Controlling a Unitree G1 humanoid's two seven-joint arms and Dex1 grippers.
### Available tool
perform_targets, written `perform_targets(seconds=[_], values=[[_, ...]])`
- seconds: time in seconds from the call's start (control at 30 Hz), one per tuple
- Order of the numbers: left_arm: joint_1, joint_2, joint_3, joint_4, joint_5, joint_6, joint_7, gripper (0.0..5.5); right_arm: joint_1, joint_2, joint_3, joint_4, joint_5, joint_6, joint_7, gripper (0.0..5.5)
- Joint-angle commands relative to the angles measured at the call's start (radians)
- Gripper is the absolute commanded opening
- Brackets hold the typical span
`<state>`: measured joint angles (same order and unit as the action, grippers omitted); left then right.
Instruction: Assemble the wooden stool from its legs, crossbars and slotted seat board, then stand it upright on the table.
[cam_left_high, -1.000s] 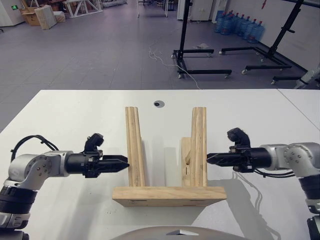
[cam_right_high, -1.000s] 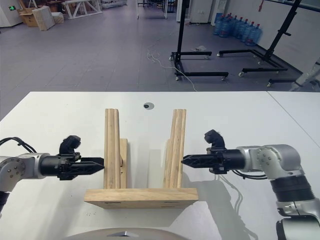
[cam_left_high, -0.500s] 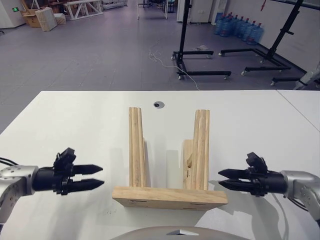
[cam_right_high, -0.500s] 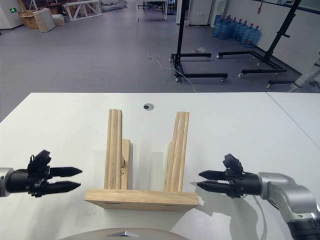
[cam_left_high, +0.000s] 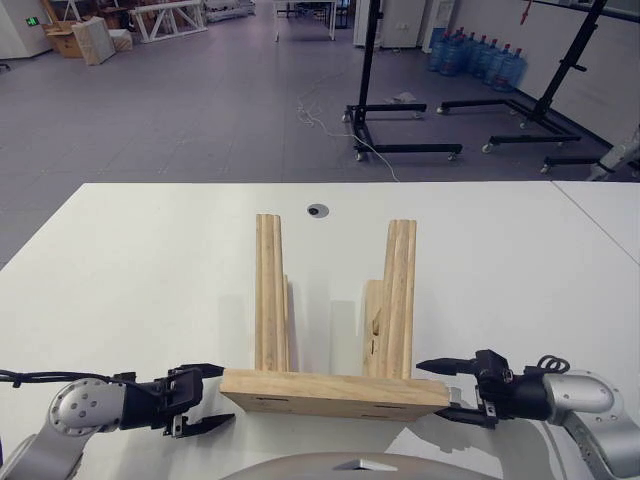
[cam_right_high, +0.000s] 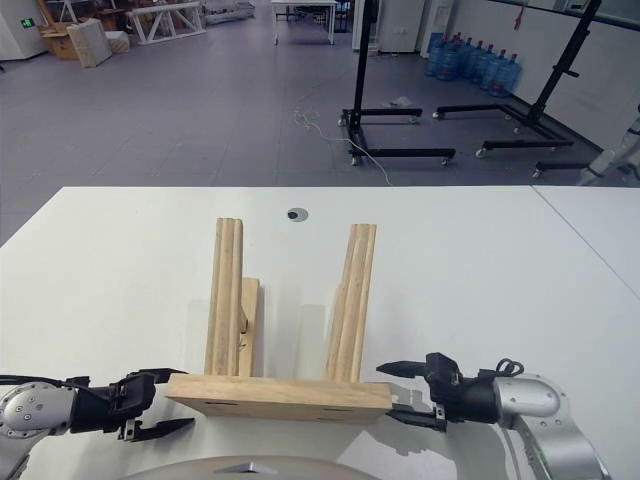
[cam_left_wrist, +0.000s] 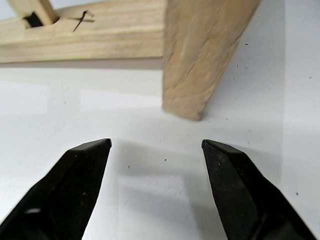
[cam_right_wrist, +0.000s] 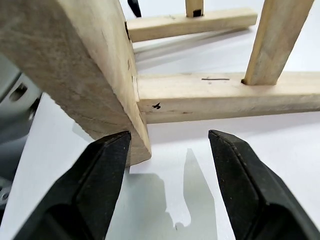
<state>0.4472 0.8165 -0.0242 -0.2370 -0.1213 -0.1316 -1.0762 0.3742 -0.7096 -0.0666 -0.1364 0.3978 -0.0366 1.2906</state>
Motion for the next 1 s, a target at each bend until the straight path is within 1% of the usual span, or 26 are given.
perform_targets(seconds=[0.03, 0.2, 0.3, 0.4, 0.47, 0.53, 0.63, 0.7, 0.77, 0.83, 1.0], values=[[-0.024, -0.018, -0.05, -0.058, 0.004, 0.005, 0.013, 3.34, -0.05, 0.043, 0.031, 0.008, -0.013, -0.018, -0.047, 2.87], [-0.095, -0.034, -0.089, -0.081, 0.02, 0.019, 0.036, 3.34, -0.143, 0.086, 0.049, 0.098, -0.028, -0.038, -0.094, 2.87], [-0.102, -0.027, -0.097, -0.071, 0.031, 0.01, 0.047, 3.34, -0.201, 0.103, 0.034, 0.178, -0.037, -0.06, -0.133, 2.87], [-0.105, -0.035, -0.11, -0.06, 0.044, 0.003, 0.062, 3.34, -0.233, 0.091, 0.002, 0.254, -0.043, -0.089, -0.154, 2.87], [-0.101, -0.047, -0.121, -0.059, 0.05, -0.001, 0.079, 3.34, -0.231, 0.034, -0.05, 0.311, -0.023, -0.105, -0.114, 2.87], [-0.094, -0.057, -0.126, -0.065, 0.051, 0.001, 0.096, 3.34, -0.18, -0.04, -0.076, 0.313, 0.006, -0.101, -0.011, 2.87], [-0.079, -0.065, -0.132, -0.064, 0.06, -0.001, 0.117, 3.34, -0.056, -0.125, -0.073, 0.258, 0.039, -0.092, 0.148, 2.87], [-0.072, -0.07, -0.135, -0.072, 0.06, 0.005, 0.13, 3.34, 0.006, -0.142, -0.055, 0.207, 0.046, -0.093, 0.198, 2.87], [-0.075, -0.074, -0.138, -0.077, 0.057, 0.012, 0.137, 3.34, 0.023, -0.107, -0.034, 0.143, 0.055, -0.075, 0.172, 2.87], [-0.081, -0.074, -0.142, -0.077, 0.055, 0.016, 0.141, 3.34, -0.004, -0.06, -0.007, 0.104, 0.06, -0.046, 0.121, 2.87], [-0.095, -0.071, -0.152, -0.067, 0.053, 0.016, 0.137, 3.34, -0.105, 0.051, 0.065, 0.109, 0.03, -0.028, 0.024, 2.87]])
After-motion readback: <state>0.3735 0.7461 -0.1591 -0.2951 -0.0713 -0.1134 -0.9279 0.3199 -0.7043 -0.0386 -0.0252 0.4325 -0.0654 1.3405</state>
